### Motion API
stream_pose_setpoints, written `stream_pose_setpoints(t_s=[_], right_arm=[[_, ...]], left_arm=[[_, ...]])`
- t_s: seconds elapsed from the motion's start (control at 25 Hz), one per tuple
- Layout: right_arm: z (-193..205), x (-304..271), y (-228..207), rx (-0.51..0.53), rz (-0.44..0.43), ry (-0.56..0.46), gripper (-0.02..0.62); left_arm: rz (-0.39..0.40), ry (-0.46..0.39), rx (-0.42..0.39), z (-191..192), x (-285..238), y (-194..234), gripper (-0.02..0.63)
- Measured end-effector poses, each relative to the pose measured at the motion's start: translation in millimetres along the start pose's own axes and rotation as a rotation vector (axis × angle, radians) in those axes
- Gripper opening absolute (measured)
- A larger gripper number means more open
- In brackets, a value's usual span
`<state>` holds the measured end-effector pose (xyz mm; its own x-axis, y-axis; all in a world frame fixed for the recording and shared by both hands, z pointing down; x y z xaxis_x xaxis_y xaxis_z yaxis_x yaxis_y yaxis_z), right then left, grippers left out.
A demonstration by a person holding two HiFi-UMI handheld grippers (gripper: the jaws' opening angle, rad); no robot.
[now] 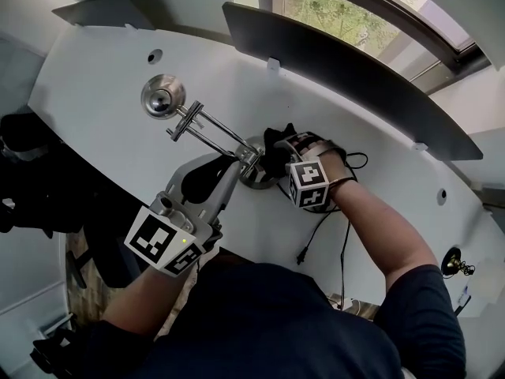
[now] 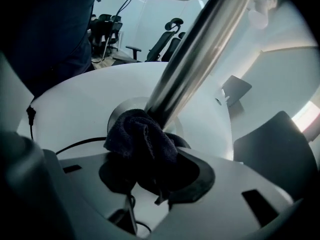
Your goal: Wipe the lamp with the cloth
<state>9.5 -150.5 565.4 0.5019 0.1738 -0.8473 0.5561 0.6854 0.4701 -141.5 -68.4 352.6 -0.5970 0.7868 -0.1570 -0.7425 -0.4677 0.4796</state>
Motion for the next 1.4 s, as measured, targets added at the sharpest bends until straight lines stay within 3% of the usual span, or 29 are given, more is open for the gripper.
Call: stream_pose_setpoints(t_s=[0.2,0.68,0.84,1.0,1.16,1.4], right_arm=[[-1.6,-2.8,-18.0,0.153,0.012,0.047,0.163],[-6.8,-22.0,-49.9,0.22,0.002,-0.006,0.158],[-0.2,-26.1,-44.2,0.165,-0.004,-0.009,0.158],[2.4,-14.7,-43.4,0.107,0.066,0.0,0.16],[10.5,12.6,-43.0,-0.052,0.153,0.027,0.16],[-2.4,57.3,-24.1,-0.258,0.23,0.051,0.158]], left_arm=[[-0.003,-0.004,-0.002,0.4,0.3,0.0,0.043],[-0.003,-0.003,-0.007,0.0,0.4,-0.5,0.043],[-0.008,-0.001,-0.001,0.3,0.1,0.5,0.043],[-0.018,0.029,-0.034,0.4,0.5,-1.9,0.043],[-0.015,0.061,-0.046,3.1,9.4,-4.4,0.095],[0.031,0.078,-0.043,5.2,35.0,-5.4,0.097]])
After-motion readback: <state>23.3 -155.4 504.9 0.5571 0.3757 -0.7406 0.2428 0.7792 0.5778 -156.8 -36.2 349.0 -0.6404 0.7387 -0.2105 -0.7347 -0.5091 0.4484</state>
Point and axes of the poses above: the fingertips, and each gripper's own axes: x backward along the fingers, y to its left, z out of its underside, the point moved 9 cm from there along x, backward along the fingers, and after that the axes turned 14 degrees about x, right-handed, at the moved point
